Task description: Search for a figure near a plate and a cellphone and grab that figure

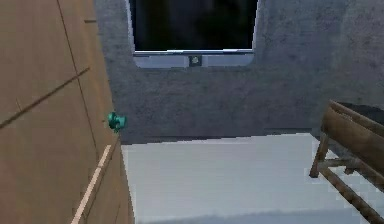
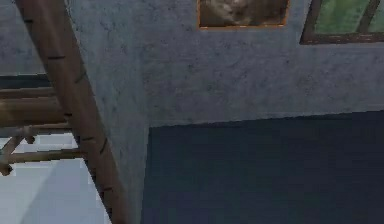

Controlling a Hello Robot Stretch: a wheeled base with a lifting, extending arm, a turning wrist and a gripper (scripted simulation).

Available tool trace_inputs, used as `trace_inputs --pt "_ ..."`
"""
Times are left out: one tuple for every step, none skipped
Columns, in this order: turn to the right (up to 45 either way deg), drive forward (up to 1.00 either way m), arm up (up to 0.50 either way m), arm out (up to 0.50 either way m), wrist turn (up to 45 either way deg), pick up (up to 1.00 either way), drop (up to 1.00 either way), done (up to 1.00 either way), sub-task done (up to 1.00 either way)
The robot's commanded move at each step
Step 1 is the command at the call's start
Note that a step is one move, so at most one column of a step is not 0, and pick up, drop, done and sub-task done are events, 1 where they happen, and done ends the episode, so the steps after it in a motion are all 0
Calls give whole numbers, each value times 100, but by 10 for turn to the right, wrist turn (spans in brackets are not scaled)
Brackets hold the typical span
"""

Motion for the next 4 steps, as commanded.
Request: trace_inputs --pt "0 100 0 0 0 0 0 0 0" --pt "-90 0 0 0 0 0 0 0 0" --pt "0 20 0 0 0 0 0 0 0" --pt "-450 0 0 0 0 0 0 0 0"
